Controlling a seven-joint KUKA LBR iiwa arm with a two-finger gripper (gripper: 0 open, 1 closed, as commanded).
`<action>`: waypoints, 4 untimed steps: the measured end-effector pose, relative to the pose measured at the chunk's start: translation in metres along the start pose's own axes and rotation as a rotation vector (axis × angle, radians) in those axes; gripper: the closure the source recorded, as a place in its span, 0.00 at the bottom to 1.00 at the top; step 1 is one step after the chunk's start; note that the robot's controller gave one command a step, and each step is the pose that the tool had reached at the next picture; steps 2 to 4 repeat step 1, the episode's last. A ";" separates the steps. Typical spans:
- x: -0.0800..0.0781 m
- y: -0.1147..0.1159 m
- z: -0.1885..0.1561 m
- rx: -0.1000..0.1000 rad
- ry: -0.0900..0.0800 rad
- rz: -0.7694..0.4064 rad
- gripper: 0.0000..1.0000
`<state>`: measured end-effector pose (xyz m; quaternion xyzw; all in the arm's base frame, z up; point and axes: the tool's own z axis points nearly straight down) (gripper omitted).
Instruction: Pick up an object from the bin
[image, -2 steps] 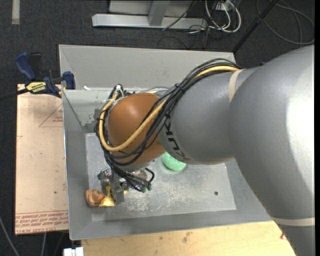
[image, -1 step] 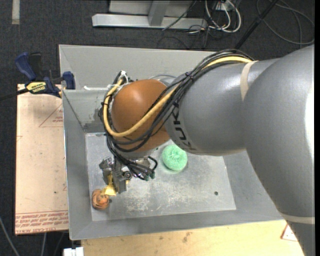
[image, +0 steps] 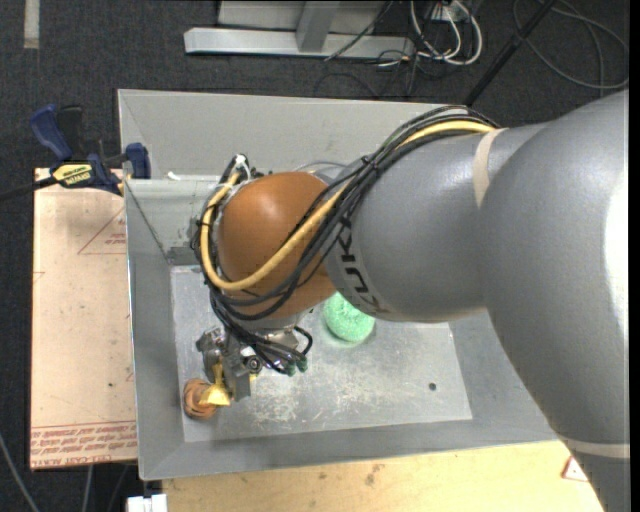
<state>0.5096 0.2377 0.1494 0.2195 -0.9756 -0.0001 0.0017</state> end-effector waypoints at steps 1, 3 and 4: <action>-0.028 -0.013 -0.059 0.000 -0.006 0.006 1.00; -0.028 -0.013 -0.059 0.000 -0.006 0.006 1.00; -0.028 -0.013 -0.059 0.000 -0.006 0.006 1.00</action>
Offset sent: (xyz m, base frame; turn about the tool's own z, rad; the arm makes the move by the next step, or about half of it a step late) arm 0.0000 0.0000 0.0000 0.0000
